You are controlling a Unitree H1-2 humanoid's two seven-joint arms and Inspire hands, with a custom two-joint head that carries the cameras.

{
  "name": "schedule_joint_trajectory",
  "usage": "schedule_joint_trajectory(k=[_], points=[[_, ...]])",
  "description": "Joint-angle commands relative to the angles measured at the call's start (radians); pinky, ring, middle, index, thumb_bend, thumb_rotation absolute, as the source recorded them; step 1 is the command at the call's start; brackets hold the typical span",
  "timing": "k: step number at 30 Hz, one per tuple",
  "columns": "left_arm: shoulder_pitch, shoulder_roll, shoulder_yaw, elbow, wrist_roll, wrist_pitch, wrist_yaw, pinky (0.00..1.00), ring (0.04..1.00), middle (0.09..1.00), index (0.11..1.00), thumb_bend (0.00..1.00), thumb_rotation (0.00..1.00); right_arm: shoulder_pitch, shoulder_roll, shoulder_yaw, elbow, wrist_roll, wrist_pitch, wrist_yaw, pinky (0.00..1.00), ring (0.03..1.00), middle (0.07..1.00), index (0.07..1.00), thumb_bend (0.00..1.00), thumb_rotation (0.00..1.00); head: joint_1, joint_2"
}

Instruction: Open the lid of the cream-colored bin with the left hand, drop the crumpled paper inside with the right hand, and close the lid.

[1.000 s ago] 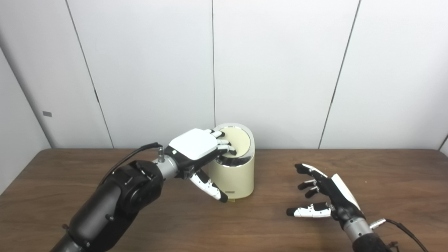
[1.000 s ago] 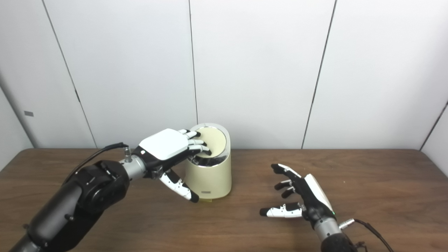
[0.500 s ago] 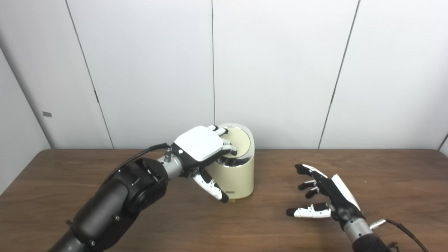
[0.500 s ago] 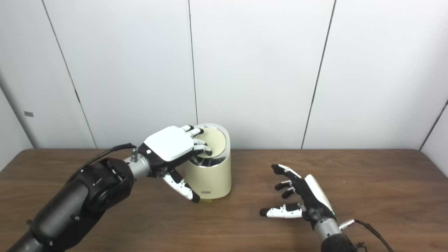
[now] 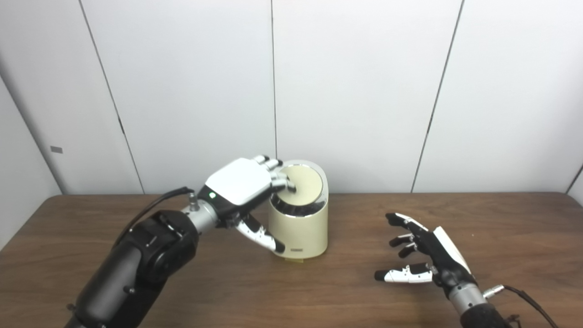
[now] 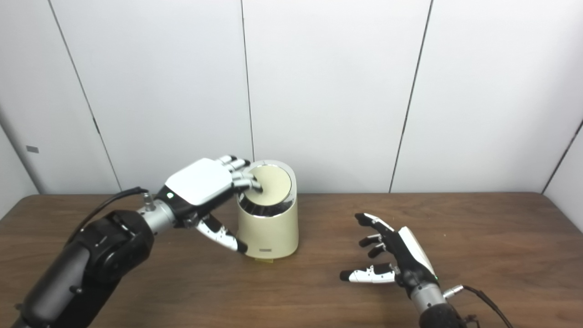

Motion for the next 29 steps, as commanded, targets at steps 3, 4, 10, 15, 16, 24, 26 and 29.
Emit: schedule_joint_trajectory(k=[3, 4, 10, 15, 16, 24, 26, 29], points=[[-0.030, -0.007, 0.045, -0.004, 0.011, -0.005, 0.110, 0.98, 0.982, 0.903, 0.884, 0.87, 0.53, -0.039, -0.018, -0.009, -0.020, 0.003, -0.027, -0.013, 0.53, 0.670, 0.853, 0.847, 0.82, 0.18, -0.002, 0.000], [-0.025, -0.011, 0.052, -0.002, 0.010, -0.003, 0.126, 0.99, 0.981, 0.904, 0.884, 0.86, 0.54, -0.039, -0.019, -0.009, -0.020, 0.002, -0.029, -0.014, 0.53, 0.669, 0.853, 0.847, 0.82, 0.18, -0.002, 0.001], [0.019, -0.067, 0.129, 0.014, -0.105, 0.032, 0.186, 0.95, 0.962, 0.900, 0.875, 0.85, 0.47, -0.036, -0.020, -0.008, -0.031, -0.004, -0.016, -0.012, 0.54, 0.672, 0.851, 0.847, 0.82, 0.17, 0.000, 0.000], [0.098, -0.138, 0.207, 0.012, -0.328, 0.099, 0.159, 0.72, 0.880, 0.900, 0.890, 0.82, 0.38, -0.036, -0.015, -0.014, -0.024, 0.009, -0.031, -0.018, 0.55, 0.675, 0.849, 0.844, 0.83, 0.18, 0.002, 0.001], [0.119, -0.156, 0.224, 0.012, -0.378, 0.111, 0.162, 0.72, 0.880, 0.899, 0.894, 0.81, 0.38, -0.036, -0.015, -0.014, -0.020, 0.011, -0.039, -0.021, 0.54, 0.673, 0.848, 0.844, 0.83, 0.17, 0.002, 0.001], [0.276, -0.294, 0.336, 0.084, -0.656, 0.116, 0.246, 0.68, 0.806, 0.838, 0.883, 0.81, 0.35, -0.024, 0.016, -0.033, -0.029, 0.035, -0.079, -0.061, 0.54, 0.679, 0.821, 0.827, 0.83, 0.19, -0.004, 0.002], [0.297, -0.302, 0.340, 0.109, -0.674, 0.085, 0.267, 0.70, 0.779, 0.818, 0.879, 0.79, 0.37, -0.019, 0.022, -0.037, -0.037, 0.041, -0.085, -0.065, 0.54, 0.677, 0.821, 0.825, 0.82, 0.18, -0.004, 0.002], [0.324, -0.310, 0.343, 0.140, -0.702, 0.050, 0.290, 0.71, 0.755, 0.802, 0.875, 0.79, 0.37, -0.007, 0.035, -0.043, -0.053, 0.050, -0.099, -0.073, 0.55, 0.680, 0.823, 0.827, 0.80, 0.19, -0.006, 0.005]])
